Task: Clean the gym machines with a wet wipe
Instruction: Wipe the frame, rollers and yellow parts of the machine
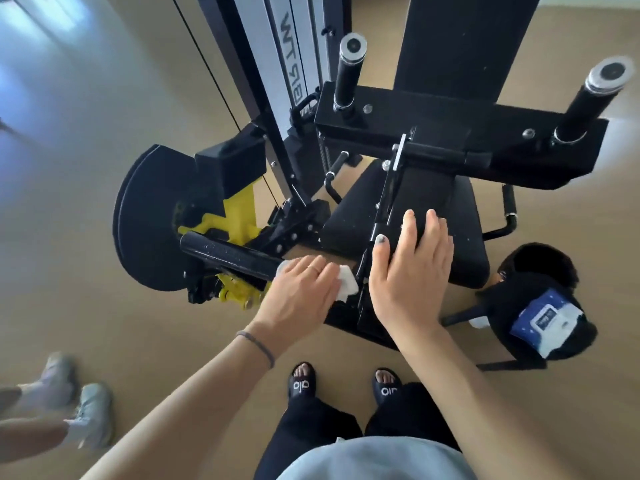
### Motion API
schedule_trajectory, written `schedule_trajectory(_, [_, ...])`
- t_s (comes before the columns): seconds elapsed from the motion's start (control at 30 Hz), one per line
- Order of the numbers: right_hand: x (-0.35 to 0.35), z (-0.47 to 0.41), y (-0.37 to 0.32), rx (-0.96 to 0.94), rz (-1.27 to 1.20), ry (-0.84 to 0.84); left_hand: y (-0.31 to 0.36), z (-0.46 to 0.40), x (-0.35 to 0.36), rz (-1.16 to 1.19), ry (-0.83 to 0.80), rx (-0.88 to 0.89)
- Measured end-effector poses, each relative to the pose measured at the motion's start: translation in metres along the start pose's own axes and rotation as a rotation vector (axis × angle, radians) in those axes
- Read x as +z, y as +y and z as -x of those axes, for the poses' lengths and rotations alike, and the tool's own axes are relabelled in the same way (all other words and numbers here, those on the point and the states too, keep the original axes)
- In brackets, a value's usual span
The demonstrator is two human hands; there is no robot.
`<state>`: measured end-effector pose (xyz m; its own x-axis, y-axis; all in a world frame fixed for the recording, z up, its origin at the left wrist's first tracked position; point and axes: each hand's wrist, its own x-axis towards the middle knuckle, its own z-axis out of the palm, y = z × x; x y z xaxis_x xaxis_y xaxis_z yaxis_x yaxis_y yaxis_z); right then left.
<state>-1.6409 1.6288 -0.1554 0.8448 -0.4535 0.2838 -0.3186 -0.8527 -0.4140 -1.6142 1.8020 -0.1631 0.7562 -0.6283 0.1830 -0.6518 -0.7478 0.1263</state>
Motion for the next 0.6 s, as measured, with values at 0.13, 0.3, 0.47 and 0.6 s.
schedule_trajectory(0.13, [0.011,0.002,-0.031,-0.039,0.045,0.004,-0.009,-0.001,0.006,0.037,-0.003,0.223])
schedule_trajectory(0.3, [0.028,0.014,-0.058,-0.004,0.174,-0.012,-0.114,0.015,-0.016,-0.091,-0.048,0.308])
schedule_trajectory(0.47, [0.040,0.013,-0.072,0.083,0.256,0.051,-0.186,0.029,-0.035,-0.247,-0.141,0.356])
schedule_trajectory(0.6, [0.048,0.014,-0.092,0.129,0.294,0.055,-0.142,0.021,-0.017,-0.243,-0.176,0.338])
